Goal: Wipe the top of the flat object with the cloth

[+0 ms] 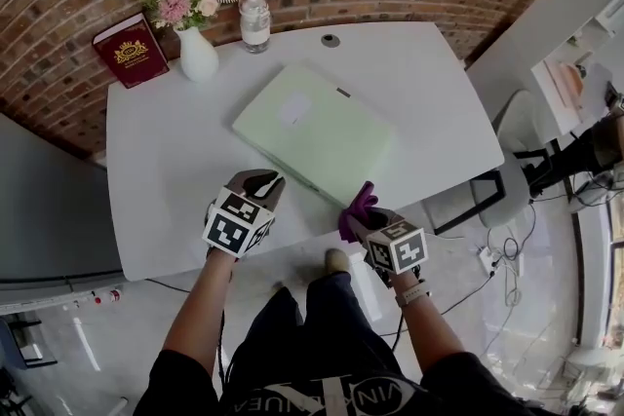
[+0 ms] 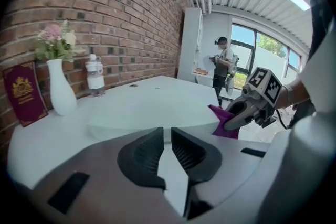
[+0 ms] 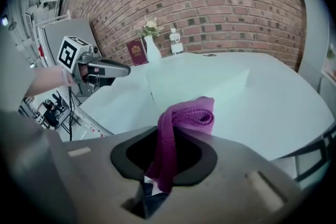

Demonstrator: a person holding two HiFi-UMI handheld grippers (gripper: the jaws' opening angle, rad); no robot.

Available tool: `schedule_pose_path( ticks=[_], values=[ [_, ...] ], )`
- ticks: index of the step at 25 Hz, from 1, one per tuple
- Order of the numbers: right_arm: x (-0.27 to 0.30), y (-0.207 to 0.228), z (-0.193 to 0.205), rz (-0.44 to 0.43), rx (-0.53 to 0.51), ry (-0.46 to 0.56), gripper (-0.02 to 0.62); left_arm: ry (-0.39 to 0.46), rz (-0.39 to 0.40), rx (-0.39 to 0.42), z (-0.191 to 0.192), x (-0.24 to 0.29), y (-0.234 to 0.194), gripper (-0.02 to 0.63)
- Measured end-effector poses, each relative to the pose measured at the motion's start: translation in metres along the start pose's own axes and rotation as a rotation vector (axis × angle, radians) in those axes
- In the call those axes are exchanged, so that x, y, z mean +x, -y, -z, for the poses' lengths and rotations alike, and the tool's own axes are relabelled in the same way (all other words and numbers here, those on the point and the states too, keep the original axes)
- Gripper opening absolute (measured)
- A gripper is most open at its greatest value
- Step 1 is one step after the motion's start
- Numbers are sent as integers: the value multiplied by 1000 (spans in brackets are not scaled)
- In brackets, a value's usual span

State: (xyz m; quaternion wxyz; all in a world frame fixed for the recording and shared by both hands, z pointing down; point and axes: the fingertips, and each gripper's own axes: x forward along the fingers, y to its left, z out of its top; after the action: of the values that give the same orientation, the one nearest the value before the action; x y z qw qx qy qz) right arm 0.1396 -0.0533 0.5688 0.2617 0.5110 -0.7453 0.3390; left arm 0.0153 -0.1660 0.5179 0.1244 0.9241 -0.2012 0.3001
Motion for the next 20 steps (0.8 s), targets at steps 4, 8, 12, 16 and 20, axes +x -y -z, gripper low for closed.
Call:
schedule_pose_path(
  ticks=[4,8,12,16,20],
  values=[
    [1,-2,0,44,76,10,67,-7,-111,-42,15,-30,-61,29],
    [2,-6,-2,77,189,47,67,-24,-169,-62,18,-31,-109,48],
    [4,-3,-1,94,246,61,67,-60,-187,-63,13,-13,-141,175],
    [3,-4,2,102,253,36,67,-109,-148,-36,17,4,-151,178],
    [6,-3,-1,150,245,30,67,-176,-97,16,26,18,-163,178]
  ],
)
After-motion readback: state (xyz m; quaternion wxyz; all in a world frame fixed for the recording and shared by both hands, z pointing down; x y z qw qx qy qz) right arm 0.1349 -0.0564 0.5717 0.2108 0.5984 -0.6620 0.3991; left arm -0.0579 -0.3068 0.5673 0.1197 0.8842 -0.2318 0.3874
